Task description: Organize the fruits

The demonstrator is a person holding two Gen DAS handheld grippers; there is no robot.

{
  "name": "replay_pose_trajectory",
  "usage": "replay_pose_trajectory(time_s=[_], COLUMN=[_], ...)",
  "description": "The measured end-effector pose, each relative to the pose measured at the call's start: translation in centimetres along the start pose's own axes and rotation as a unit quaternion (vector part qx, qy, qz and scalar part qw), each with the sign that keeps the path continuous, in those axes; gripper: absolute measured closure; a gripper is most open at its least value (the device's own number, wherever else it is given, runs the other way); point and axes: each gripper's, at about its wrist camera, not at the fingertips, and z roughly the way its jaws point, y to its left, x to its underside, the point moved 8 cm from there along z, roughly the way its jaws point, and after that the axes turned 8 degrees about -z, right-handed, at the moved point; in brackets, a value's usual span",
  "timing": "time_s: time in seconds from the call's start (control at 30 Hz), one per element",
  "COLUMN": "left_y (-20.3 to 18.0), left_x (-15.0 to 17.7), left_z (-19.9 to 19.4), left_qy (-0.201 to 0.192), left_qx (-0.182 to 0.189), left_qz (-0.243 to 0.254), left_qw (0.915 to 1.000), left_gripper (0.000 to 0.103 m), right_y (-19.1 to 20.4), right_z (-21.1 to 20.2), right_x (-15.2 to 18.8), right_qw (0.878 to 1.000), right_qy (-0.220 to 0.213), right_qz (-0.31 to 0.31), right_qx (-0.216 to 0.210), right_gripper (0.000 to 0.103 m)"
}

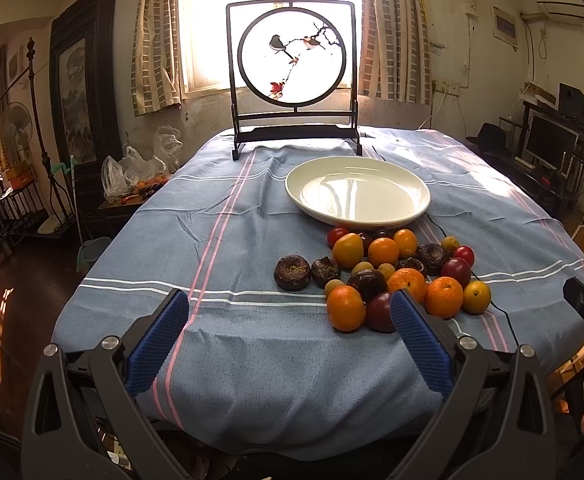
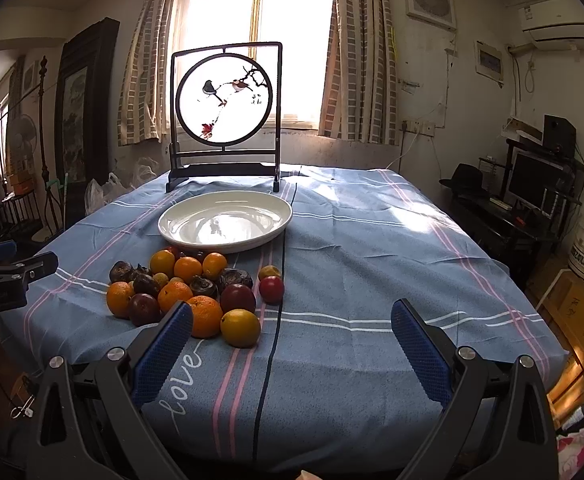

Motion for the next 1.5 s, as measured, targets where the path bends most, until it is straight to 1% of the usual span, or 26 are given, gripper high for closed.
replay_pose_trajectory(time_s=[0.23, 0.53, 0.67, 0.77, 0.83, 0.87, 1.0, 1.07, 1.13, 1.17, 1.23, 1.3, 1.37, 1.4, 1.43, 1.5], left_y=[0.2, 0.7, 1.3, 1.7, 1.6, 1.4, -1.2, -2.7, -3.8, -4.2, -4.5, -4.6, -4.6, -4.7, -4.7, -4.5], left_x=[0.1, 1.1, 2.0, 2.6, 2.7, 2.8, 4.0, 4.8, 5.3, 5.4, 5.5, 5.4, 5.4, 5.4, 5.5, 5.8], left_z=[-0.1, 1.0, 2.5, 3.6, 4.2, 4.4, 6.0, 7.3, 8.4, 8.9, 9.5, 9.8, 9.9, 9.7, 9.7, 9.7], left_qy=[-0.001, 0.008, 0.026, 0.038, 0.044, 0.045, 0.060, 0.072, 0.080, 0.082, 0.087, 0.097, 0.097, 0.099, 0.103, 0.110], left_qx=[-0.002, -0.008, -0.005, -0.011, -0.007, -0.002, 0.028, 0.040, 0.048, 0.054, 0.064, 0.091, 0.103, 0.108, 0.113, 0.117], left_qz=[0.001, 0.002, 0.005, 0.008, 0.011, 0.015, 0.056, 0.081, 0.096, 0.097, 0.098, 0.085, 0.084, 0.085, 0.087, 0.093], left_qw=[1.0000, 0.9999, 0.9996, 0.9992, 0.9990, 0.9989, 0.9962, 0.9933, 0.9910, 0.9904, 0.9893, 0.9875, 0.9863, 0.9854, 0.9845, 0.9826], left_gripper=[0.004, 0.004, 0.004, 0.004, 0.004, 0.004, 0.004, 0.004, 0.004, 0.006, 0.024, 0.029, 0.037, 0.045, 0.049, 0.054], right_y=[0.2, 0.9, 0.7, 0.6, 1.1, 1.3, 2.2, 2.0, 1.7, 1.7, 1.7, 1.8, 1.9, 2.0, 2.1, 2.1], right_z=[0.0, 0.5, 1.2, 2.4, 3.3, 3.8, 5.6, 6.0, 6.1, 6.1, 6.2, 6.4, 6.6, 6.7, 6.7, 6.8], right_x=[0.1, 0.5, 1.0, 1.5, 1.8, 1.9, 2.4, 2.5, 2.6, 2.7, 3.0, 3.3, 3.6, 3.7, 3.8, 3.9], right_qw=[1.000, 1.000, 0.999, 0.999, 0.997, 0.997, 0.993, 0.992, 0.992, 0.992, 0.991, 0.990, 0.989, 0.989, 0.989, 0.989], right_qy=[0.002, 0.012, 0.021, 0.036, 0.047, 0.052, 0.076, 0.079, 0.081, 0.082, 0.085, 0.088, 0.091, 0.092, 0.092, 0.093], right_qz=[-0.001, -0.005, -0.002, -0.002, -0.003, -0.006, -0.024, -0.025, -0.028, -0.029, -0.025, -0.025, -0.026, -0.026, -0.026, -0.027], right_qx=[-0.002, -0.024, -0.035, -0.041, -0.058, -0.065, -0.090, -0.095, -0.094, -0.095, -0.101, -0.106, -0.109, -0.111, -0.112, -0.112], right_gripper=[0.004, 0.004, 0.004, 0.004, 0.004, 0.005, 0.020, 0.020, 0.022, 0.023, 0.023, 0.023, 0.023, 0.023, 0.023, 0.023])
